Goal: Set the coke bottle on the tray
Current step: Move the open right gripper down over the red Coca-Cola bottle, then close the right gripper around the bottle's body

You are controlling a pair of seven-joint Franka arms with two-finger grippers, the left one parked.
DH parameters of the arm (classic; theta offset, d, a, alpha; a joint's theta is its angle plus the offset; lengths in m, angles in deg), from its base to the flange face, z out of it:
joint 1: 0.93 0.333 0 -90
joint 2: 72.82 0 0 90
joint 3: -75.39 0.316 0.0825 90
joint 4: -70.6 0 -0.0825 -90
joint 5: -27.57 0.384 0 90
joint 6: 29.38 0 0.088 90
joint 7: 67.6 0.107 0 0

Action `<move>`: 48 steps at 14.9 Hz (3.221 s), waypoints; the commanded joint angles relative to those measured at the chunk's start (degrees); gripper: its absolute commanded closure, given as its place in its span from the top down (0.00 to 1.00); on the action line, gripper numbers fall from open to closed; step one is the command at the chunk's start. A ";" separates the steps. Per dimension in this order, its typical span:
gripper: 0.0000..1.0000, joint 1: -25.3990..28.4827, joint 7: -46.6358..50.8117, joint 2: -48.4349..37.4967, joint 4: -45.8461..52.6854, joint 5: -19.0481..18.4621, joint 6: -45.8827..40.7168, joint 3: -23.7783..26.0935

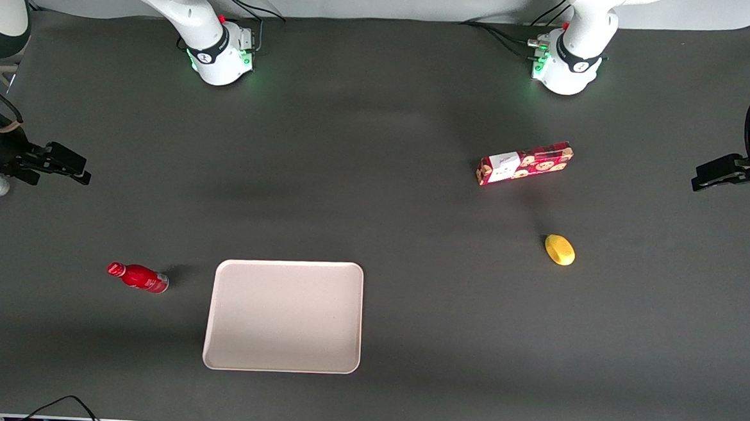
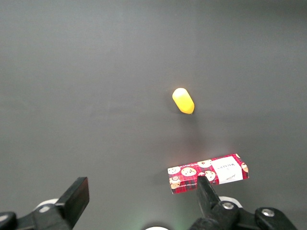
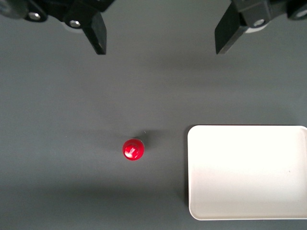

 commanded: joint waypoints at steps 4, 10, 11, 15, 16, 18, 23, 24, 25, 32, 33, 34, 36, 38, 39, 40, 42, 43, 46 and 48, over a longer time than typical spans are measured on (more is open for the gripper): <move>1.00 0.61 0.81 1.04 1.42 1.40 -0.74 -0.68; 1.00 0.61 0.11 5.70 7.83 1.31 -1.71 -0.77; 1.00 0.52 -0.07 7.18 9.32 1.31 -1.62 -0.85; 1.00 0.34 -0.07 16.84 18.72 1.13 -1.53 -0.77; 1.00 0.26 -0.15 19.21 21.00 1.13 -1.27 -0.77; 1.00 -0.18 -0.24 23.87 25.49 1.13 -0.83 -0.77; 1.00 -0.62 -2.61 31.71 28.50 1.05 2.25 -0.77; 1.00 -0.62 -2.96 32.76 28.41 1.05 2.95 -0.77; 1.00 -0.62 -2.97 33.30 28.06 1.13 4.61 -0.77; 1.00 -0.88 -3.06 31.46 14.45 0.52 18.05 -0.77; 1.00 -0.97 -3.06 30.76 12.26 0.43 19.64 -0.77; 1.00 -1.06 -3.06 29.88 9.54 0.52 21.74 -0.77; 1.00 -1.24 -3.23 28.21 4.70 0.43 25.53 -0.77; 1.00 -1.59 -5.60 28.12 3.89 0.43 26.15 -0.77; 1.00 -1.85 -5.69 28.12 3.36 0.52 26.59 -0.77; 1.00 -1.77 -5.69 28.12 2.75 0.52 27.12 -0.77; 1.00 -2.03 -5.69 28.12 2.22 0.52 27.21 -0.77; 1.00 -2.03 -5.69 28.03 1.61 0.43 27.38 -0.77; 1.00 -2.03 -5.87 27.41 -0.06 0.43 28.44 -0.77; 1.00 -2.03 -5.96 27.24 -0.16 0.43 28.70 -0.77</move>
